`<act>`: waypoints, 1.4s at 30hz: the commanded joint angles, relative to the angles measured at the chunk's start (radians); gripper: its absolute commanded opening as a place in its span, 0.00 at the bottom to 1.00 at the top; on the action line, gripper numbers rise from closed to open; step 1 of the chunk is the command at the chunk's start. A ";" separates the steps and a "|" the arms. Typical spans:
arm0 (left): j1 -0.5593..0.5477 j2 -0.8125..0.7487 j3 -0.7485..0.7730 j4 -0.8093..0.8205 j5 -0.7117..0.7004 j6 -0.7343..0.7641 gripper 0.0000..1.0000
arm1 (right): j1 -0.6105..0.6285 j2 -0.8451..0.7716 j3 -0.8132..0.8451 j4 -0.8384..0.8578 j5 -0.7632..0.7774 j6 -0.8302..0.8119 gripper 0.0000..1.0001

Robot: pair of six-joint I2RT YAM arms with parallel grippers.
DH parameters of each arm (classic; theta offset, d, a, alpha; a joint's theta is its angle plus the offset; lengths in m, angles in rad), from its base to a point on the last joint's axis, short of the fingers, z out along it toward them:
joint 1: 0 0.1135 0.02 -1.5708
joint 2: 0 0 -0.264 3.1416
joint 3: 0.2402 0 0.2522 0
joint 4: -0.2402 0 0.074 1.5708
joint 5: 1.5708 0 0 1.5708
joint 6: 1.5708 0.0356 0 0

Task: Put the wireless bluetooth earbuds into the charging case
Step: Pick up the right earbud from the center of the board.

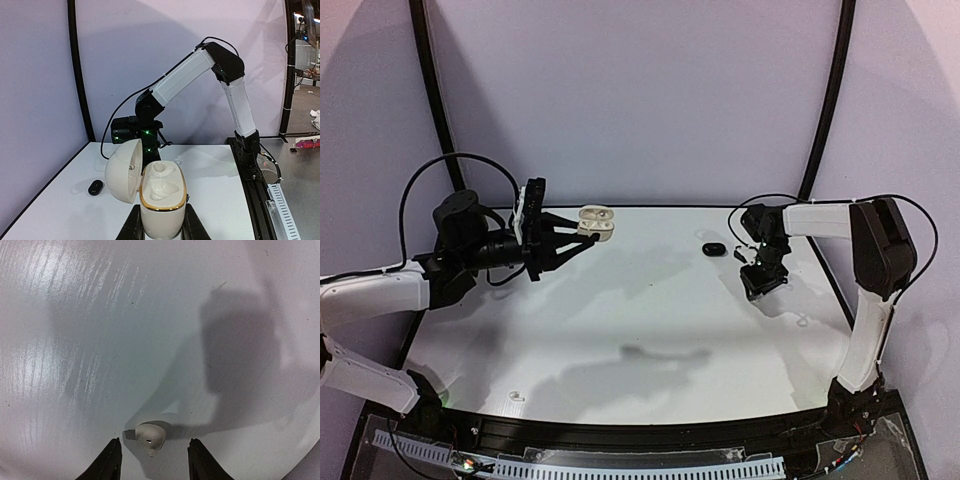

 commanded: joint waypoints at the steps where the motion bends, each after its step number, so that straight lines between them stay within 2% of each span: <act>1: -0.005 -0.017 -0.015 0.021 -0.004 0.017 0.01 | -0.008 0.016 0.018 0.013 -0.003 -0.039 0.40; 2: -0.005 -0.015 -0.013 0.020 -0.004 0.020 0.01 | -0.008 0.023 0.020 0.014 -0.004 -0.045 0.36; 5: -0.005 -0.013 -0.007 0.016 -0.002 0.025 0.01 | -0.008 0.037 0.024 0.020 -0.006 -0.056 0.36; 19: -0.005 -0.010 0.005 -0.004 0.001 0.041 0.01 | -0.009 0.074 0.060 0.022 -0.026 -0.052 0.19; 24: -0.005 -0.013 0.009 -0.018 0.001 0.054 0.01 | -0.008 0.061 0.058 0.004 -0.018 -0.051 0.26; 29: -0.005 -0.012 0.011 -0.020 0.002 0.057 0.01 | -0.009 0.050 0.039 -0.007 -0.022 -0.045 0.24; 37: -0.004 -0.011 0.021 -0.038 0.001 0.072 0.01 | -0.009 0.060 0.055 -0.006 -0.037 -0.039 0.00; 42: -0.004 -0.007 0.022 -0.030 -0.031 0.059 0.01 | -0.007 0.028 0.132 -0.031 -0.059 -0.012 0.00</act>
